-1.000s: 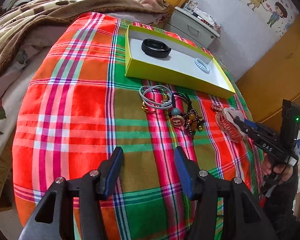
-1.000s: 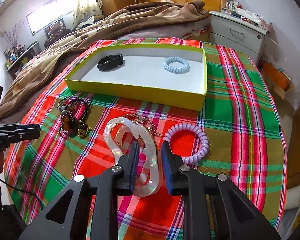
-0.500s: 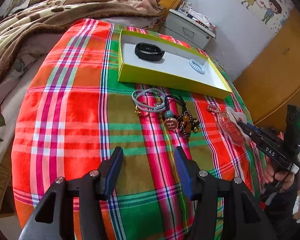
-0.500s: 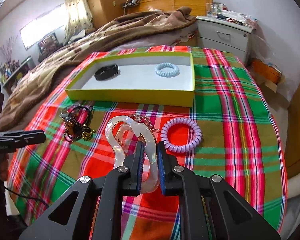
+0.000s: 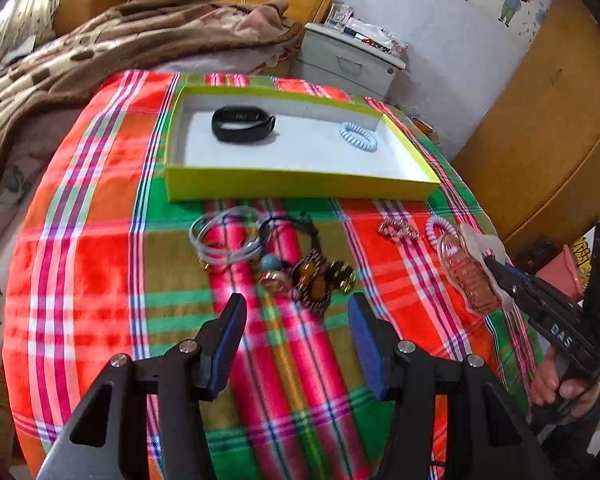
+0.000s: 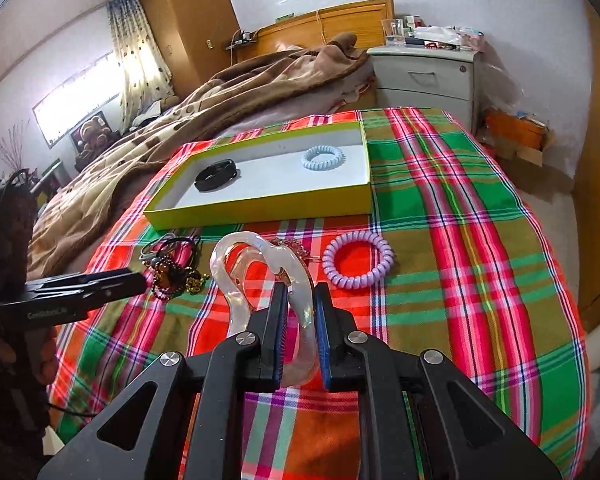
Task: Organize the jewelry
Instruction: 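Grasp the amber bead bracelet with the left tool while the right tool holds the claw clip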
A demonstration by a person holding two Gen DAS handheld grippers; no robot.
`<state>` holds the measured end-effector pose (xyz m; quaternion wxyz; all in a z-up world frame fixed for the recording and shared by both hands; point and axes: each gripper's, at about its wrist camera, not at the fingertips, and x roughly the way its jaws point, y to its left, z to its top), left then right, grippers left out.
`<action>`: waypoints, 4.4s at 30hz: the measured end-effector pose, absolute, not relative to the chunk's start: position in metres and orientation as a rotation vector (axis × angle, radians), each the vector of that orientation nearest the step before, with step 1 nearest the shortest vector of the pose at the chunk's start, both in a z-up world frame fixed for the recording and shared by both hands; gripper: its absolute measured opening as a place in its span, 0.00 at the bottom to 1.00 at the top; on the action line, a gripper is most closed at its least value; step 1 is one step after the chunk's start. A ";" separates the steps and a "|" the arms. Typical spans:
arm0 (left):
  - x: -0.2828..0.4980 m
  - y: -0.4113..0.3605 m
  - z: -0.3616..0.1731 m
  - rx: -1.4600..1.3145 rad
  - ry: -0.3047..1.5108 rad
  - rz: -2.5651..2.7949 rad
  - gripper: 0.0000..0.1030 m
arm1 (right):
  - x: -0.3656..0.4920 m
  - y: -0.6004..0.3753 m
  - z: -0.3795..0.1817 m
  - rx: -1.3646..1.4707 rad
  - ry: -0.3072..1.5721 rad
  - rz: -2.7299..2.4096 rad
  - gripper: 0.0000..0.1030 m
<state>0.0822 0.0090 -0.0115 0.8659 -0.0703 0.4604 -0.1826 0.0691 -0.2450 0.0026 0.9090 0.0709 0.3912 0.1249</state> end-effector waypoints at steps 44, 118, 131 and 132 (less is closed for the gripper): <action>0.094 -0.020 -0.020 -0.046 0.961 -0.314 0.15 | 0.065 -0.254 -0.001 0.178 0.787 0.245 0.14; 0.056 -0.004 0.000 0.020 0.905 -0.421 0.26 | 0.060 -0.244 -0.002 0.205 0.792 0.226 0.14; 0.073 -0.027 -0.020 0.133 0.968 -0.373 0.23 | 0.062 -0.244 -0.002 0.206 0.793 0.235 0.14; 0.072 -0.027 -0.019 0.132 0.963 -0.372 0.21 | 0.062 -0.244 -0.001 0.205 0.792 0.235 0.14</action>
